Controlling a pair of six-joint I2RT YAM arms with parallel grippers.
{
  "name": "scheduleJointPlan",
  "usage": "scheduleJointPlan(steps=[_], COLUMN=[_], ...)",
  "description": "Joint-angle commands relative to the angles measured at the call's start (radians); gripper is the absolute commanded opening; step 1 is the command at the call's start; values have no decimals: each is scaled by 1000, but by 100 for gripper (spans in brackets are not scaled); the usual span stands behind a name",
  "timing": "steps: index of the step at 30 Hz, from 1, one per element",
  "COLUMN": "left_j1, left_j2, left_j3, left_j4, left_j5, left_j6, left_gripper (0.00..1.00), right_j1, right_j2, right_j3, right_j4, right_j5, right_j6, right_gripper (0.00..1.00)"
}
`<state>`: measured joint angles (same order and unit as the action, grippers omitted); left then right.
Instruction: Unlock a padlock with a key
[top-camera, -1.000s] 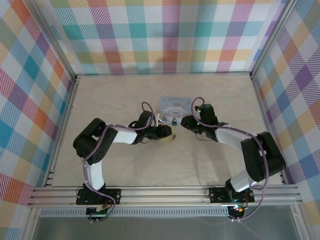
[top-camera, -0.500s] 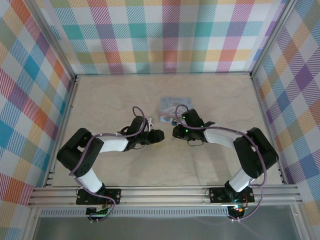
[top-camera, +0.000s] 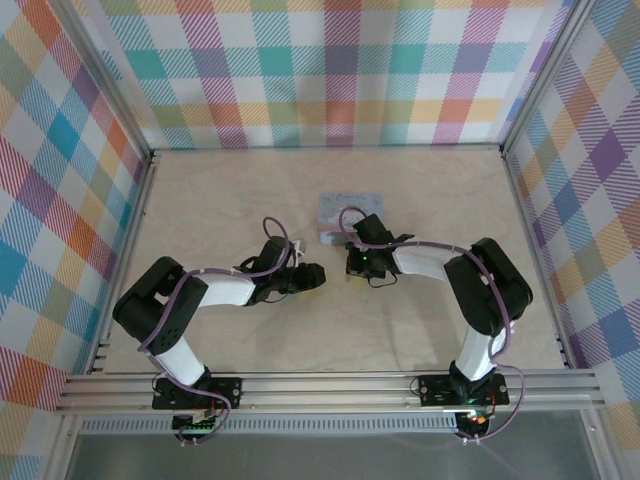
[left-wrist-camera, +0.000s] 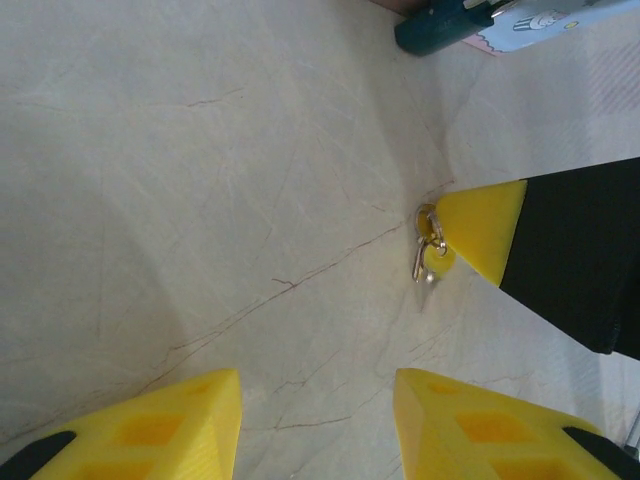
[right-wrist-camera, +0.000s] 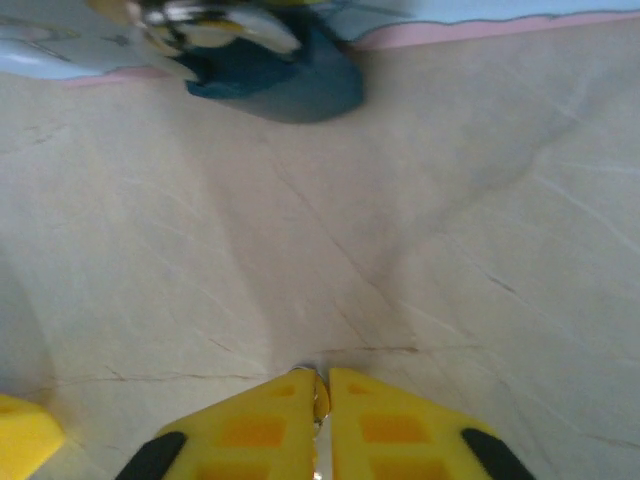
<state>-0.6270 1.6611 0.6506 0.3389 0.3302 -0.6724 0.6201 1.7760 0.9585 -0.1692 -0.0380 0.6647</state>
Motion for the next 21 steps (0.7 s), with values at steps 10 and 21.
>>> scheduleJointPlan(steps=[10,21], left_j1=[-11,-1], left_j2=[-62,-202], left_j3=[-3,-24], left_j4=[-23,-23], left_j5=[-31,-83], left_j6=[-14,0], left_gripper=[45,51], right_j1=[16,18], right_j2=[-52,-180], right_j3=[-24,-37], right_j4=[69,55], right_j5=[-70,-74], right_j6=[3,-22], right_gripper=[0,21])
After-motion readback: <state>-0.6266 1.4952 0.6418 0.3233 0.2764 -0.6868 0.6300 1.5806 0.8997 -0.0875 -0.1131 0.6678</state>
